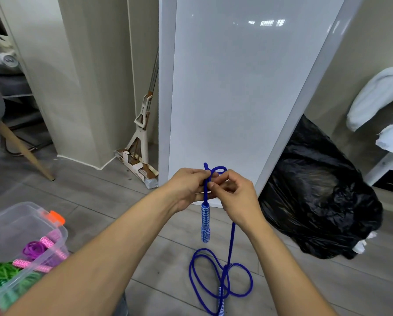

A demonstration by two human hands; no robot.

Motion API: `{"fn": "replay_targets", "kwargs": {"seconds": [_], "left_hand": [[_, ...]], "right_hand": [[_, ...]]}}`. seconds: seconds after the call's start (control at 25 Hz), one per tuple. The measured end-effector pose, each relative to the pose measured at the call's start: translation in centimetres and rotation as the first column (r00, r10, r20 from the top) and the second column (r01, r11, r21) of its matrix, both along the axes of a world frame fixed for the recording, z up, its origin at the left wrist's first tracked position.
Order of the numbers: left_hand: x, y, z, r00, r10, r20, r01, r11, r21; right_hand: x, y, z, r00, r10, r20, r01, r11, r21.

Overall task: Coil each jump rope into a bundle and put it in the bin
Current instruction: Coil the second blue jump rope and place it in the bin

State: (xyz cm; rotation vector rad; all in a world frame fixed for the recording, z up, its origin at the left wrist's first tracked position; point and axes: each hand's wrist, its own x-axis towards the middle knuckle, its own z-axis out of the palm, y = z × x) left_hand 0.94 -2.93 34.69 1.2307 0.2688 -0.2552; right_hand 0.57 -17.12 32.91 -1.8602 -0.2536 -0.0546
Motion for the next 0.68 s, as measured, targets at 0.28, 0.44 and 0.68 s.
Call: {"fn": "replay_targets", "kwargs": {"seconds": [0.28,0.44,0.68], "left_hand": [[-0.3,0.2,-0.1,0.999,-0.035,0.035,0.029,0.989,0.146],[-0.3,-0.1,0.3,0.996,0.091,0.019,-0.093,0.982,0.166],[1.0,1.1,0.6,0.929,0.354,-0.111,-0.371,0.896,-0.244]], "right_hand": [[-0.4,-0.3,-0.8,0.997,0.052,0.06,-0.04,0.98,-0.193],[-0.5,-0.2,-0.5,0.995,0.092,0.049,-0.079,0.973,-0.217],[-0.7,0.4,-0.1,0.993,0.12,-0.007,-0.118,0.965,-0.234]]}}
